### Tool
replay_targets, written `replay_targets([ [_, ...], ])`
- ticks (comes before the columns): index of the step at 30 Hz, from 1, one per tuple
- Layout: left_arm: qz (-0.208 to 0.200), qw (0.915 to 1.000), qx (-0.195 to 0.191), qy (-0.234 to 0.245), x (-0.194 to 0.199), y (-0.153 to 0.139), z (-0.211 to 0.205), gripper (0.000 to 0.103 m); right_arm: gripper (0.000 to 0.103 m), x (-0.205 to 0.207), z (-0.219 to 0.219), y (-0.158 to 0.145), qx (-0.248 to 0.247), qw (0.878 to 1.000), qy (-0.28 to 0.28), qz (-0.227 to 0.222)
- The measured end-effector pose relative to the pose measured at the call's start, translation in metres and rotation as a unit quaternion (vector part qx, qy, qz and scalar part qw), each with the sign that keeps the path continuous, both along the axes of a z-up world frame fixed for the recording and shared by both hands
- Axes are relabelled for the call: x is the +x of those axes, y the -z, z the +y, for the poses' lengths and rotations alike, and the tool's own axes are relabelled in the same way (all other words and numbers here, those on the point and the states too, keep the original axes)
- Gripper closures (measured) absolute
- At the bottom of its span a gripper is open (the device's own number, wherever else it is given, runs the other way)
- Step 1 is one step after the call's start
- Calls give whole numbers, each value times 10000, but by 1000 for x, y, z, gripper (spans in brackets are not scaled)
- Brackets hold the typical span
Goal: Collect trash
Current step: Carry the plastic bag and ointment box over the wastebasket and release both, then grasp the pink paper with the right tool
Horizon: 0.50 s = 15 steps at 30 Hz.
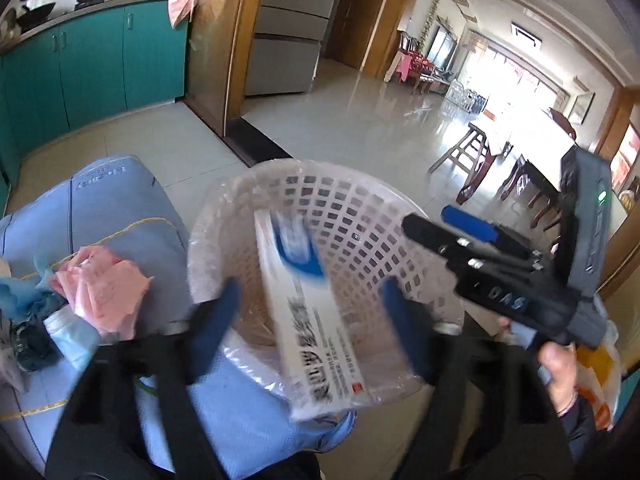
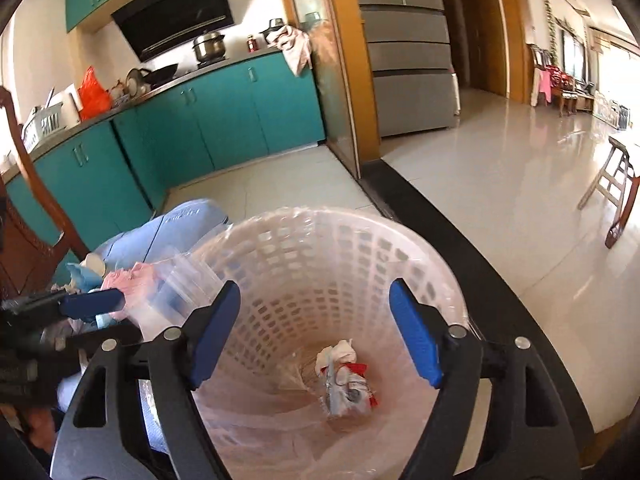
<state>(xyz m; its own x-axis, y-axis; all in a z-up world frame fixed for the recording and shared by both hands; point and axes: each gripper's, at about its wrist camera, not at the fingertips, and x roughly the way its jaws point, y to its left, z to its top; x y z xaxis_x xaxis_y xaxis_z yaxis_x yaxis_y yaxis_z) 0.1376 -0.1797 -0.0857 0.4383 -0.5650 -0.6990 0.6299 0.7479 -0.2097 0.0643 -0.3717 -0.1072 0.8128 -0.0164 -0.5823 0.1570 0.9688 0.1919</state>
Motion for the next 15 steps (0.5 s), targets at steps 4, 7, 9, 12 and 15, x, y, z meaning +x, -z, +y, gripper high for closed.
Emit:
replay_targets([
  [4, -189, 9991, 303, -241, -3, 6, 8, 15, 22, -6, -3, -2, -67, 9999, 106, -31],
  [7, -458, 9933, 607, -867, -2, 5, 39, 15, 22, -8, 2, -1, -29, 10000, 1, -24],
  [9, -614, 9830, 872, -1493, 0, 3, 70, 15, 22, -6, 13, 0, -26, 9999, -159, -24],
  [12, -651, 9643, 1078, -2328, 4, -2, 121, 15, 22, 1, 39, 0, -39, 9985, -544, -56],
  [15, -713, 9424, 1236, -3025, 3, -10, 163, 15, 22, 12, 80, 2, -47, 9945, -1041, -79],
])
